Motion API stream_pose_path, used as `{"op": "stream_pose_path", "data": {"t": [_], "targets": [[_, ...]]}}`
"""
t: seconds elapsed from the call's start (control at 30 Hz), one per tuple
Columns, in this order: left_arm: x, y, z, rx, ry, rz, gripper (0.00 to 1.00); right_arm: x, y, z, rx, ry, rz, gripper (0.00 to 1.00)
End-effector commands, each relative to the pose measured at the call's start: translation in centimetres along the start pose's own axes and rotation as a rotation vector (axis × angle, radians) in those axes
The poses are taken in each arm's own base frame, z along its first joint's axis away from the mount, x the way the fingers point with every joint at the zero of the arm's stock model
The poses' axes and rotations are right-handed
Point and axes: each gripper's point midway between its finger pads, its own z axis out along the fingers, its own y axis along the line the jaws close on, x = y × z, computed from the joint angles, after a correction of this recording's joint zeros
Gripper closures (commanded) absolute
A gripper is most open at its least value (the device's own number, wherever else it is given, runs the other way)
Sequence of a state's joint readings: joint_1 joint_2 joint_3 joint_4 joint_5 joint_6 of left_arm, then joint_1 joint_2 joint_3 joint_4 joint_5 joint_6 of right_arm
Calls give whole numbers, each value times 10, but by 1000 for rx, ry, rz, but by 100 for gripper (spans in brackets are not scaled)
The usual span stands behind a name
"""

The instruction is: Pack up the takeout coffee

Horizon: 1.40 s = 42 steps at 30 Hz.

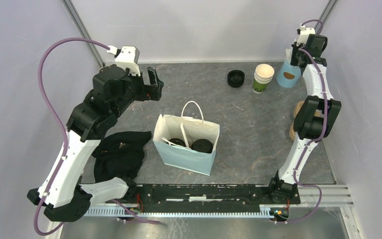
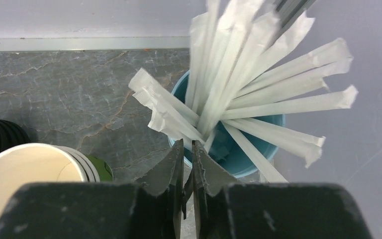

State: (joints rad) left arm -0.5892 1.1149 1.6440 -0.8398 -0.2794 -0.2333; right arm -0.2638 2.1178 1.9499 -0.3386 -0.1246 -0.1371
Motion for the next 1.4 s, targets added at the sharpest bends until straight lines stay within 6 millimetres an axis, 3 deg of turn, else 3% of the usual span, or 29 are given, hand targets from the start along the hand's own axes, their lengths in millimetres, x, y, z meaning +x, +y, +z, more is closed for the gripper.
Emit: {"op": "stream_pose_path", "data": {"t": [0.0,0.23,0.4,0.53,0.63,0.87,0.97,1.07,1.2,1.37], "targets": [[-16,0,-16,27,-55,19,0,-66,-15,-51,72,-144,-6,86],[-19,1,-34,57,-92,12,0,-119,-26,-114,141,-267,-5,89],[-23,0,-49,90,-133,5,0,-138,-29,-150,175,-320,-8,94],[-28,-2,-61,116,-160,-1,0,-160,-17,-188,126,-386,74,100],[-31,-4,-68,140,-182,-7,0,-167,18,-221,-39,-463,222,100],[-44,-7,-87,182,-226,-25,0,-188,117,-336,-617,-706,420,100],[-40,-7,-90,187,-227,-31,0,-192,178,-390,-935,-697,408,100],[-38,-7,-88,190,-231,-46,0,-183,249,-441,-1171,-639,320,100],[-38,-14,-82,216,-233,-58,0,-158,297,-479,-1307,-541,282,100],[-40,-9,-81,180,-236,-94,0,-125,338,-500,-1397,-437,309,100]]}}
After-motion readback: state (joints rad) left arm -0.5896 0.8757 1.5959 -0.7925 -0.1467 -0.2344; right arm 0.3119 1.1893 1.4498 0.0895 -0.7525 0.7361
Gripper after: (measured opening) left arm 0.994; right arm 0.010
